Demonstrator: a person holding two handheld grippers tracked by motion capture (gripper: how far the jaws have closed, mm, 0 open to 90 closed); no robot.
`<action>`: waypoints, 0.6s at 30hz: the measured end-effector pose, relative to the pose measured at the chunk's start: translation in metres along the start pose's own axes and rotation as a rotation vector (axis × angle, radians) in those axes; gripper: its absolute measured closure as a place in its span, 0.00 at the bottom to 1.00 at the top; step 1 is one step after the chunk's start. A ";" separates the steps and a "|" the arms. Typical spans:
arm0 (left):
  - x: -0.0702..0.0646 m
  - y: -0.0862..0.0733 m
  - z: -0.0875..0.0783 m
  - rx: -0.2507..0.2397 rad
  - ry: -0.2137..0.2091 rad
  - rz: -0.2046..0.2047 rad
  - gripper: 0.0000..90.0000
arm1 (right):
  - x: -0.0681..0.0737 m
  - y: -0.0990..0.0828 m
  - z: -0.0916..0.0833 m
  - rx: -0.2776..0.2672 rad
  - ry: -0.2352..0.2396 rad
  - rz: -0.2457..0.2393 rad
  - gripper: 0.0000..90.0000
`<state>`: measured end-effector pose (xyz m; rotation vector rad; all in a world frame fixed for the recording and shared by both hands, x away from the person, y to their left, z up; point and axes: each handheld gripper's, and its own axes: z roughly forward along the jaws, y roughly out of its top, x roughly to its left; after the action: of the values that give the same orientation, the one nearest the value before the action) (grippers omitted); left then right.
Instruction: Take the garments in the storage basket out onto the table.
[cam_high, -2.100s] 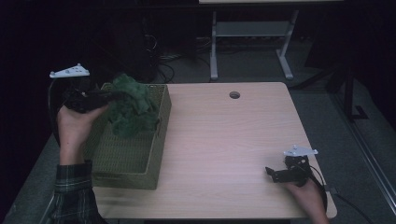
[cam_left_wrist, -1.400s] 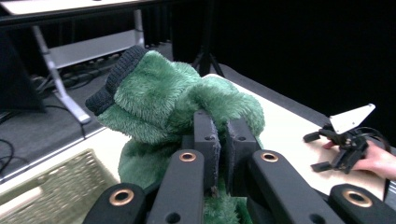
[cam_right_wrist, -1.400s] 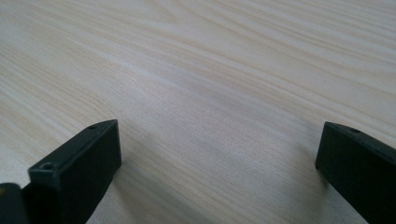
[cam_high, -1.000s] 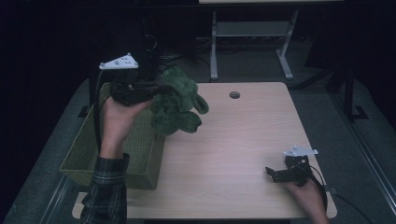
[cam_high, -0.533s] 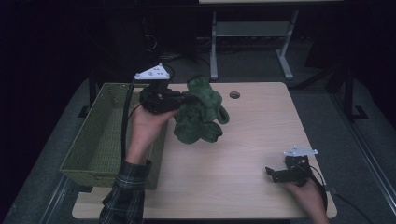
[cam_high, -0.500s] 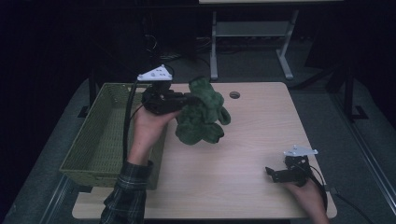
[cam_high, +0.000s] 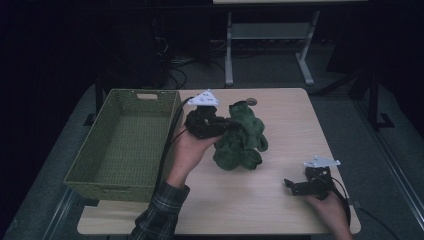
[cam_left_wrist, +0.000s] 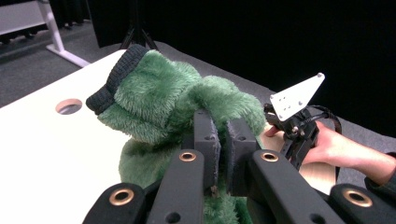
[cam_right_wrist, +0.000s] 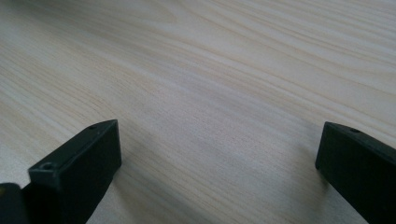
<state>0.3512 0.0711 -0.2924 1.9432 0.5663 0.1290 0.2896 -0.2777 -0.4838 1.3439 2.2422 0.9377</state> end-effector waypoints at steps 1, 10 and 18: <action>-0.001 -0.002 0.004 0.002 0.001 -0.003 0.95 | 0.000 0.000 0.000 0.000 0.000 0.000 0.00; -0.007 -0.031 0.045 0.038 -0.032 -0.050 0.95 | 0.000 0.000 0.000 0.003 0.001 0.004 0.00; 0.000 -0.058 0.072 0.108 -0.040 -0.085 0.95 | 0.000 0.000 0.000 0.003 0.001 -0.001 0.00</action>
<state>0.3568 0.0300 -0.3754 2.0175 0.6397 0.0055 0.2894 -0.2776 -0.4838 1.3438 2.2458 0.9344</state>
